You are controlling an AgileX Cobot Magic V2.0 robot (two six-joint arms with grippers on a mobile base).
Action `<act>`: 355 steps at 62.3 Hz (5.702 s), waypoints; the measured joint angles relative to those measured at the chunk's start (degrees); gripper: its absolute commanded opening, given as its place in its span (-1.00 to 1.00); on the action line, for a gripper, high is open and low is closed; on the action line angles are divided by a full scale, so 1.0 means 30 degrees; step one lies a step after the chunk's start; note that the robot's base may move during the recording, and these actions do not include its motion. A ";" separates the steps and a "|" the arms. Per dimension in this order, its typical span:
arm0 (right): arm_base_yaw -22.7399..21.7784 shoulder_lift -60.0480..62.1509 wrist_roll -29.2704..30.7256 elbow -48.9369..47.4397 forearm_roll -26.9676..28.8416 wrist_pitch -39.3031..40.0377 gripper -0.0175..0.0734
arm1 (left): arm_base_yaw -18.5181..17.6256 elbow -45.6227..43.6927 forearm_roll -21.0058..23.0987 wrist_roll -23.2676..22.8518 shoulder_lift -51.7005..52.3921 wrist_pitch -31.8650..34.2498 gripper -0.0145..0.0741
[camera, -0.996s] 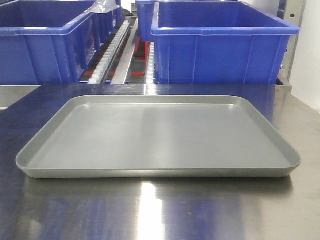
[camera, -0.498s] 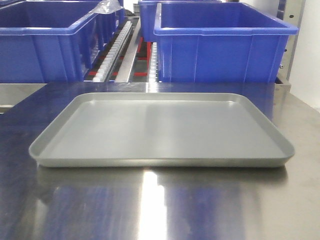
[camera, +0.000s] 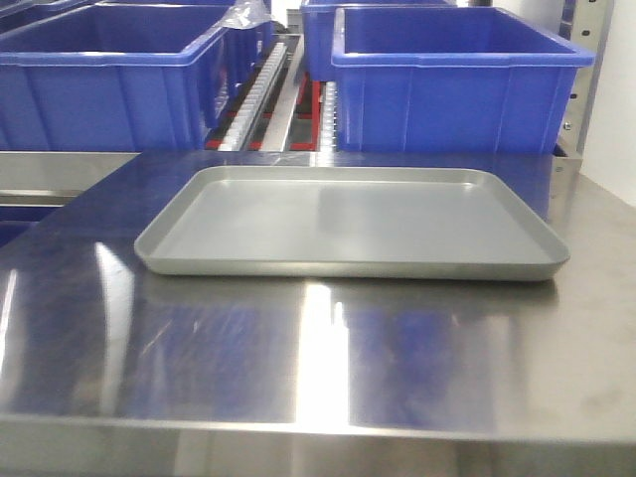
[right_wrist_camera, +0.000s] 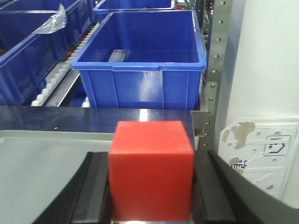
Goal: Sort and place red and blue blocks on shelf
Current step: 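Drive the base away from the table holding both cubes, then drive the base across the floor toward the shelf of bins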
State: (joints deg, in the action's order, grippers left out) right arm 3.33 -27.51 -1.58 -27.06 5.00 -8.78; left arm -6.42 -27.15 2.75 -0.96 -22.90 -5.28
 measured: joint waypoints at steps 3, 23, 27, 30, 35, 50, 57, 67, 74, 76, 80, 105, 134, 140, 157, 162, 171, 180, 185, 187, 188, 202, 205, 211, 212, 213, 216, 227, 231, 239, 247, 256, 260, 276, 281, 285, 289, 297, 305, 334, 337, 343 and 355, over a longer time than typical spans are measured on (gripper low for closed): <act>0.0000 0.0000 0.0000 0.0000 0.0000 0.0000 0.27 | 0.0000 0.0000 0.0000 0.0000 0.0000 0.0000 -0.39; 0.0000 0.0000 0.0000 0.0000 0.0000 0.0000 0.27 | 0.0000 0.0000 0.0000 0.0000 0.0000 0.0000 -0.39; 0.0000 0.0000 0.0000 0.0000 0.0000 0.0000 0.27 | 0.0000 0.0000 0.0000 0.0000 0.0000 0.0000 -0.39; 0.0000 0.0000 0.0000 0.0000 0.0000 0.0000 0.27 | 0.0000 0.0000 0.0000 0.0000 0.0000 0.0000 -0.39; 0.0000 0.0000 0.0000 0.0000 0.0000 0.0000 0.27 | 0.0000 0.0000 0.0000 0.0000 0.0000 0.0000 -0.39; 0.0000 0.0000 0.0000 0.0000 0.0000 0.0000 0.27 | 0.0000 0.0000 0.0000 0.0000 0.0000 0.0000 -0.39; 0.0000 0.0000 0.0000 0.0000 0.0000 0.0000 0.27 | 0.0000 0.0000 0.0000 0.0000 0.0000 0.0000 -0.39; 0.0000 0.0000 0.0000 0.0000 0.0000 0.0000 0.27 | 0.0000 0.0000 0.0000 0.0000 0.0000 0.0000 -0.39; 0.0000 0.0000 0.0000 0.0000 0.0000 0.0000 0.27 | 0.0000 0.0000 0.0000 0.0000 0.0000 0.0000 -0.39; 0.0000 0.0000 0.0000 0.0000 0.0000 0.0000 0.27 | 0.0000 0.0000 0.0000 0.0000 0.0000 0.0000 -0.39; 0.0000 0.0000 0.0000 0.0000 0.0000 0.0000 0.27 | 0.0000 0.0000 0.0000 0.0000 0.0000 0.0000 -0.39; 0.0000 0.0000 0.0000 0.0000 0.0000 0.0000 0.27 | 0.0000 0.0000 0.0000 0.0000 0.0000 0.0000 -0.39; 0.0000 0.0000 0.0000 0.0000 0.0000 0.0000 0.27 | 0.0000 0.0000 0.0000 0.0000 0.0000 0.0000 -0.39; 0.0000 0.0000 0.0000 0.0000 0.0000 0.0000 0.27 | 0.0000 0.0000 0.0000 0.0000 0.0000 0.0000 -0.39; 0.0000 0.0000 0.0000 0.0000 0.0000 0.0000 0.27 | 0.0000 0.0000 0.0000 0.0000 0.0000 0.0000 -0.39; 0.0000 0.0000 0.0000 0.0000 0.0000 0.0000 0.27 | 0.0000 0.0000 0.0000 0.0000 0.0000 0.0000 -0.39; 0.0000 0.0000 0.0000 0.0000 0.0013 0.0000 0.27 | 0.0000 0.0000 0.0000 0.0000 0.0000 0.0000 -0.39; 0.0000 0.0000 0.0000 0.0000 0.0013 0.0000 0.27 | 0.0000 0.0000 0.0000 0.0000 0.0000 0.0000 -0.39; 0.0000 0.0000 0.0000 0.0000 0.0013 0.0000 0.27 | 0.0000 0.0000 0.0000 0.0000 0.0000 0.0000 -0.39; 0.0000 0.0000 0.0000 0.0000 0.0013 0.0000 0.27 | 0.0000 0.0000 0.0000 0.0000 0.0000 0.0000 -0.39; 0.0000 0.0000 0.0000 0.0000 0.0013 0.0000 0.27 | 0.0000 0.0000 0.0000 0.0000 0.0000 0.0000 -0.39; 0.0000 0.0000 0.0000 0.0000 0.0013 0.0000 0.27 | 0.0000 0.0000 0.0000 0.0000 0.0000 0.0000 -0.39; 0.0000 0.0000 0.0000 0.0000 0.0013 0.0000 0.27 | 0.0000 0.0000 0.0000 0.0000 0.0000 0.0000 -0.39; 0.0000 0.0000 0.0000 0.0000 0.0013 0.0000 0.27 | 0.0000 0.0000 0.0000 0.0000 0.0000 0.0000 -0.39; 0.0000 0.0000 0.0000 0.0000 0.0013 0.0000 0.27 | 0.0000 0.0000 0.0000 0.0000 0.0000 0.0000 -0.39; 0.0000 0.0000 0.0000 0.0000 0.0013 0.0000 0.27 | 0.0000 0.0000 0.0000 0.0000 0.0000 0.0000 -0.39; 0.0000 0.0000 0.0000 0.0000 0.0013 0.0000 0.27 | 0.0000 0.0000 0.0000 0.0000 0.0000 0.0000 -0.39; 0.0000 0.0000 0.0000 0.0000 0.0013 0.0000 0.27 | 0.0000 0.0000 0.0000 0.0000 0.0000 0.0000 -0.39; 0.0000 0.0000 0.0000 0.0000 0.0013 0.0000 0.27 | 0.0000 0.0000 0.0000 0.0000 0.0000 0.0000 -0.39; 0.0000 0.0000 0.0000 0.0000 0.0013 0.0000 0.27 | 0.0000 0.0000 0.0000 0.0000 0.0000 0.0000 -0.39; 0.0000 0.0000 0.0000 0.0000 0.0013 0.0000 0.27 | 0.0000 0.0000 0.0000 0.0000 0.0000 0.0000 -0.39; 0.0000 0.0014 0.0000 0.0000 0.0013 0.0000 0.27 | 0.0000 0.0000 0.0000 0.0000 0.0000 0.0000 -0.39; 0.0000 0.0014 0.0000 0.0000 0.0013 0.0000 0.27 | 0.0000 0.0000 0.0000 0.0000 0.0000 0.0000 -0.39; 0.0000 0.0014 0.0000 0.0000 0.0013 0.0000 0.27 | 0.0000 0.0000 0.0000 0.0000 0.0000 0.0000 -0.39; 0.0000 0.0014 0.0000 0.0000 0.0013 0.0000 0.27 | 0.0000 0.0000 0.0000 0.0000 0.0000 0.0000 -0.39; 0.0000 0.0014 0.0000 0.0000 0.0013 0.0000 0.27 | 0.0000 0.0000 0.0000 0.0000 0.0000 0.0000 -0.39; 0.0000 0.0014 0.0000 0.0000 0.0013 0.0000 0.27 | 0.0000 0.0000 0.0000 0.0000 0.0000 0.0000 -0.39; 0.0000 0.0014 0.0000 0.0000 0.0013 0.0000 0.27 | 0.0000 0.0000 0.0000 0.0000 0.0000 0.0000 -0.39; 0.0000 0.0014 0.0000 0.0000 0.0013 0.0000 0.27 | 0.0000 0.0000 0.0000 0.0000 0.0000 0.0000 -0.39; 0.0000 0.0014 0.0000 0.0000 0.0013 0.0000 0.27 | 0.0000 0.0000 0.0000 0.0000 0.0000 0.0000 -0.39; 0.0000 0.0014 0.0000 0.0000 0.0013 0.0000 0.27 | 0.0000 0.0000 0.0000 0.0000 0.0000 0.0000 -0.39; 0.0000 0.0014 0.0000 0.0000 0.0013 0.0000 0.27 | 0.0000 0.0000 0.0000 0.0000 0.0000 0.0000 -0.39; -0.0030 0.0014 0.0000 0.0000 0.0013 0.0000 0.27 | 0.0000 0.0000 0.0000 0.0000 0.0000 0.0000 -0.39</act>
State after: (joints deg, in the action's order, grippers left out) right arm 3.24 -27.47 -1.58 -27.06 5.04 -8.78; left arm -6.42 -27.15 2.75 -0.96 -22.90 -5.28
